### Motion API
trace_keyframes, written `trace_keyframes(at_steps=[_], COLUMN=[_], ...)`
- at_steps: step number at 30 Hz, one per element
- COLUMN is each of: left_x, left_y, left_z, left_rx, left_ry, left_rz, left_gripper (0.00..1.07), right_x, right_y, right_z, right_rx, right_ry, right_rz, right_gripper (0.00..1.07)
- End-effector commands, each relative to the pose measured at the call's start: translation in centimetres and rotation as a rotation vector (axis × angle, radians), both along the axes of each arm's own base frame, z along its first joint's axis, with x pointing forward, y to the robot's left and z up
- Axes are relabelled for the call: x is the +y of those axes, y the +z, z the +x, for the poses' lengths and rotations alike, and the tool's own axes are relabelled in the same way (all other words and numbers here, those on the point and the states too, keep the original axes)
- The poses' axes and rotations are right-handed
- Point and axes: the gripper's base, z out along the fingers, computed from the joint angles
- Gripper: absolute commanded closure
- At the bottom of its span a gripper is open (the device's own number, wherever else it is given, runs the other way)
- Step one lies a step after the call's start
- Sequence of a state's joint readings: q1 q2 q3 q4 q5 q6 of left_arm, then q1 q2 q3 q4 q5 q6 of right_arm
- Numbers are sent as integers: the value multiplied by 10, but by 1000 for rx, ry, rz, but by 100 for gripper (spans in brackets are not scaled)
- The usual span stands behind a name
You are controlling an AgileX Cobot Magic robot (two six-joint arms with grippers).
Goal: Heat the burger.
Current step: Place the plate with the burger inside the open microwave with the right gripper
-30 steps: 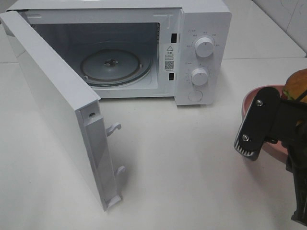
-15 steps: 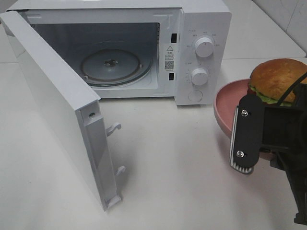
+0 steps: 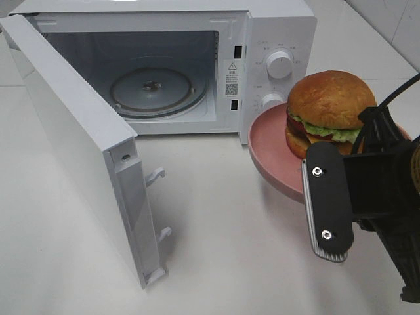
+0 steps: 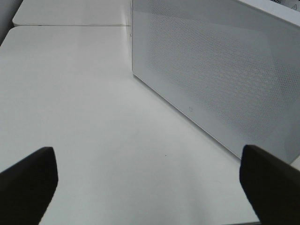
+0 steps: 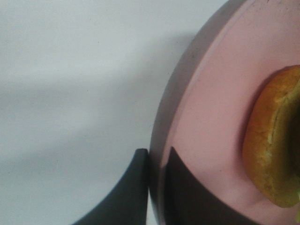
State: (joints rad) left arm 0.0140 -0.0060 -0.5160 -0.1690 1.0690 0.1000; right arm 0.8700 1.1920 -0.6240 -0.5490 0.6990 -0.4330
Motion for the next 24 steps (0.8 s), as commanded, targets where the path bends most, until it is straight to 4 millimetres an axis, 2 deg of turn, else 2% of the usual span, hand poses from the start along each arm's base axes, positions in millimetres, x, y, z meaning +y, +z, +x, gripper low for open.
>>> trace_keyframes(at_steps=[1, 24], left_x=[0, 0], left_y=[0, 0], left_z=[-1, -1], left_rx=[1, 1], left_ry=[-6, -6], left_rz=[-8, -8], left_gripper=[9, 9], right_x=[3, 15], right_y=[5, 9], right_z=[3, 5], right_rx=[-66, -181], right_ry=[101, 448], right_rz=[-18, -109], right_gripper=[105, 101])
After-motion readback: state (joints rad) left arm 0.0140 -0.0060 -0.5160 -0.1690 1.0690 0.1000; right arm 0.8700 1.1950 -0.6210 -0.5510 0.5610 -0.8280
